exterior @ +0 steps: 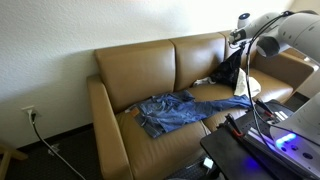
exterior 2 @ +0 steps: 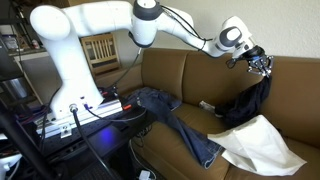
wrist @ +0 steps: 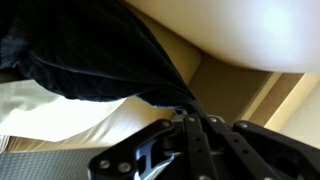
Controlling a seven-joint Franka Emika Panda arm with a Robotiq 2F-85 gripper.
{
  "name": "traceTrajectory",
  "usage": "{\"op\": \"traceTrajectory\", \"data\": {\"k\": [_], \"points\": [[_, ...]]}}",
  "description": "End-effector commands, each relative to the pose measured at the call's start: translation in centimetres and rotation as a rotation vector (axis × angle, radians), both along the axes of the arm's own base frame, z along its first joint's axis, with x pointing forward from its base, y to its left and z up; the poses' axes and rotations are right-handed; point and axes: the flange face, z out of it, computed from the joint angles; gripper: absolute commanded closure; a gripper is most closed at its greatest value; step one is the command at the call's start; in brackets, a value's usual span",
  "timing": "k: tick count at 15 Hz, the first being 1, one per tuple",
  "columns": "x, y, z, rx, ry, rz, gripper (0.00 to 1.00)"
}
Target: Move the black cloth to the right of the couch
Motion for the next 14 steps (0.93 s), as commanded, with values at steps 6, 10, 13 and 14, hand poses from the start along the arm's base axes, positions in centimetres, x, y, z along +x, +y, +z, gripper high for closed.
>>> {"op": "traceTrajectory", "data": {"k": [6,10,13,14], "points": [[-3.7,-3.6,-0.1,0.217,0.203,0.011,0.3],[-3.4,-4.5,3.4,0.327,0.156,0.201,0.03],[-2.9,-3.8,4.0,0.39,0.158,0.35,0.0],[-2.6,-3.3,3.9,0.406,0.167,0.401,0.0]]}}
